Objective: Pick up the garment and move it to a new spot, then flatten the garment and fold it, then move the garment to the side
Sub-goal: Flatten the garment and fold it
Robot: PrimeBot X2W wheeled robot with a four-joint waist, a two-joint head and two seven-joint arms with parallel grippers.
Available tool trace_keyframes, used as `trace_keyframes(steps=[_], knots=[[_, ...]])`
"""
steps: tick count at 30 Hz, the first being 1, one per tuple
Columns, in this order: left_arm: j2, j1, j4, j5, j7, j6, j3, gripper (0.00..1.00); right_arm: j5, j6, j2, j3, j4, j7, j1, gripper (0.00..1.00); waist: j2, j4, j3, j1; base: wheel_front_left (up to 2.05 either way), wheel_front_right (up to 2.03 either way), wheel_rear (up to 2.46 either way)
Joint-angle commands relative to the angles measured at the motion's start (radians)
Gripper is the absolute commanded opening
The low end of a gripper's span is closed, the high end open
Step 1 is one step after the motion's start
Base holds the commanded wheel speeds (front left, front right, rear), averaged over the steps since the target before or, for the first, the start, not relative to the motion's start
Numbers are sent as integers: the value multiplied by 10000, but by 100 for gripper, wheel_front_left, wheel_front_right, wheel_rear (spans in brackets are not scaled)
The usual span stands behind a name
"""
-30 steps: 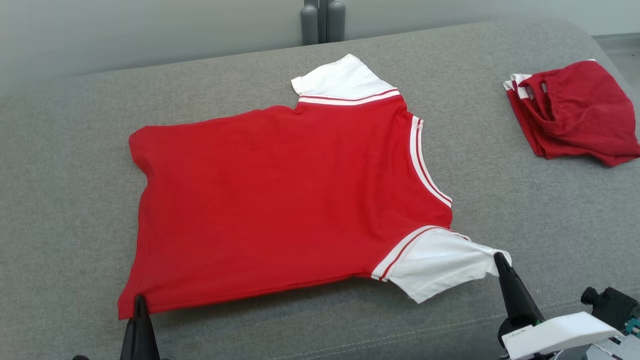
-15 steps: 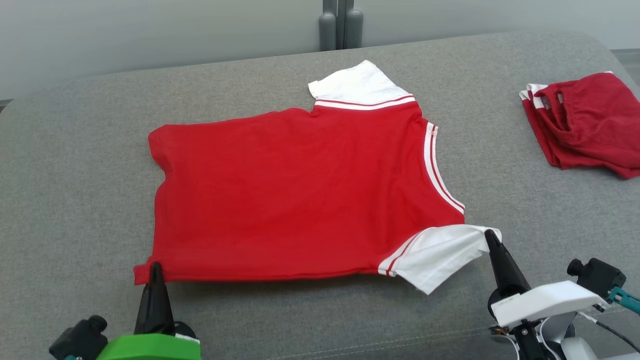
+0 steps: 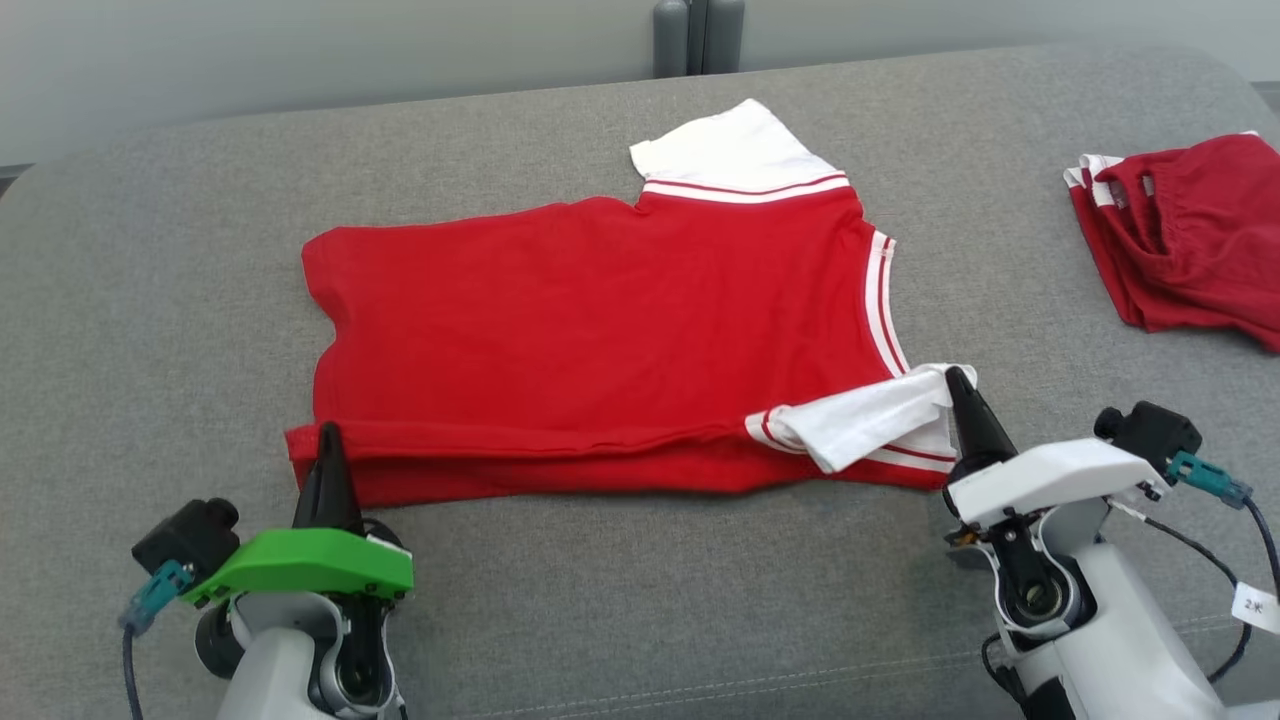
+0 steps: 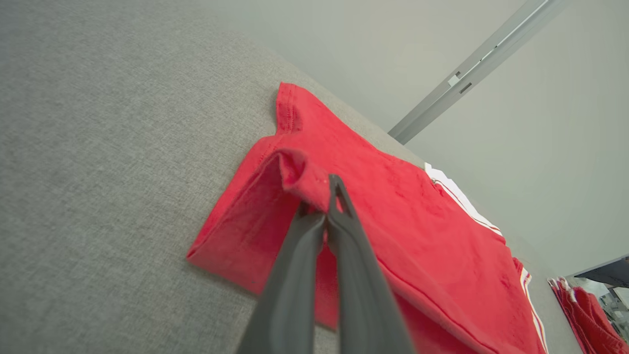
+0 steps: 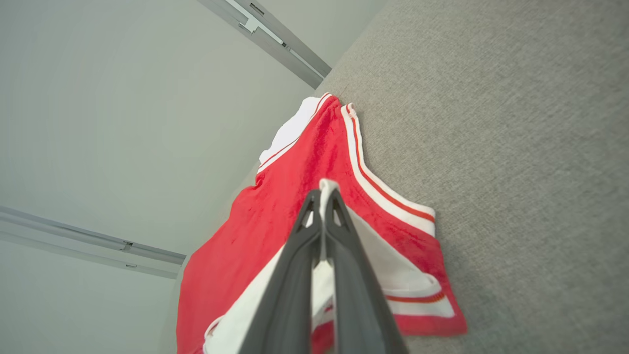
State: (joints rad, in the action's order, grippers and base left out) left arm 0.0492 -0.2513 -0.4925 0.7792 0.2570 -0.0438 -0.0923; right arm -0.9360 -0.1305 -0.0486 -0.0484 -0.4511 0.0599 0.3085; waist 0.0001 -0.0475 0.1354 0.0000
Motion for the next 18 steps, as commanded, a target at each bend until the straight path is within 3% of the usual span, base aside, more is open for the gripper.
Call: trace_keyframes(steps=[1, 8, 18], knots=[[52, -378, -277, -125, 32, 1, 13, 0, 30, -3, -37, -36, -370, 85, 375, 0, -1, 16, 137, 0, 0, 0, 0], [73, -1821, -2081, -487, 83, -285, -7, 0, 81, -3, -37, -781, -3238, 598, 2836, 0, -1, 171, 728, 0, 0, 0, 0], [49, -2540, -2765, -916, 82, -377, 128, 0, -262, -3, -38, -1486, -5112, 1065, 4447, 0, -1, 319, 919, 0, 0, 0, 0]])
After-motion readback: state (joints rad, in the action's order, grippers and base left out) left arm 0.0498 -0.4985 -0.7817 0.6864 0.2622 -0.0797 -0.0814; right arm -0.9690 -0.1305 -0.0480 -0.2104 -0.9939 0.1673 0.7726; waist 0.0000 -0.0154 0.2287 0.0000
